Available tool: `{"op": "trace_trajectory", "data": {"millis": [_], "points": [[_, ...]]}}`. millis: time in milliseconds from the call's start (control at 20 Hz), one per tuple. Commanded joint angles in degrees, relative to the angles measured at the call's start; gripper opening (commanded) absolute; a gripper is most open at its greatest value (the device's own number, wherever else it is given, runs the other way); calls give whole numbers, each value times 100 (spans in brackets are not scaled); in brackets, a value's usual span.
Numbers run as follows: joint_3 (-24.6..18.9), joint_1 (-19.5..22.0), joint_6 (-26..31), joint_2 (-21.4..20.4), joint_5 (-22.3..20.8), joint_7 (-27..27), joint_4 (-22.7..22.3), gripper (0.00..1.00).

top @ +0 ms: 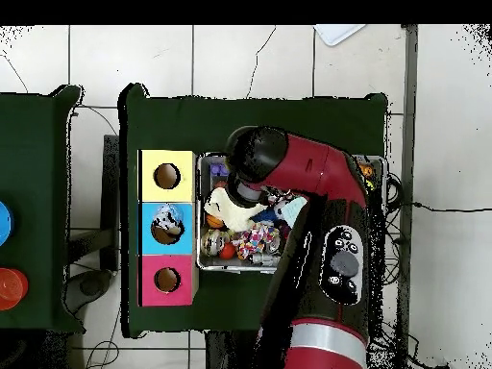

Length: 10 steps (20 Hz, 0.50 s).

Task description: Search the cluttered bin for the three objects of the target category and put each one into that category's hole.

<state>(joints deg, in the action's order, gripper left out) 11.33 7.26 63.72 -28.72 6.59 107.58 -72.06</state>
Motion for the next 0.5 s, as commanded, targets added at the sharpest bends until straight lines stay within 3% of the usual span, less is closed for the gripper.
{"op": "trace_trajectory", "data": {"millis": [50, 200, 500], "points": [[-582, 34, 116, -173, 362, 754, -166, 100], [-608, 76, -173, -222, 421, 619, -425, 100], [-846, 398, -1665, 55, 201, 16, -1008, 100]]}}
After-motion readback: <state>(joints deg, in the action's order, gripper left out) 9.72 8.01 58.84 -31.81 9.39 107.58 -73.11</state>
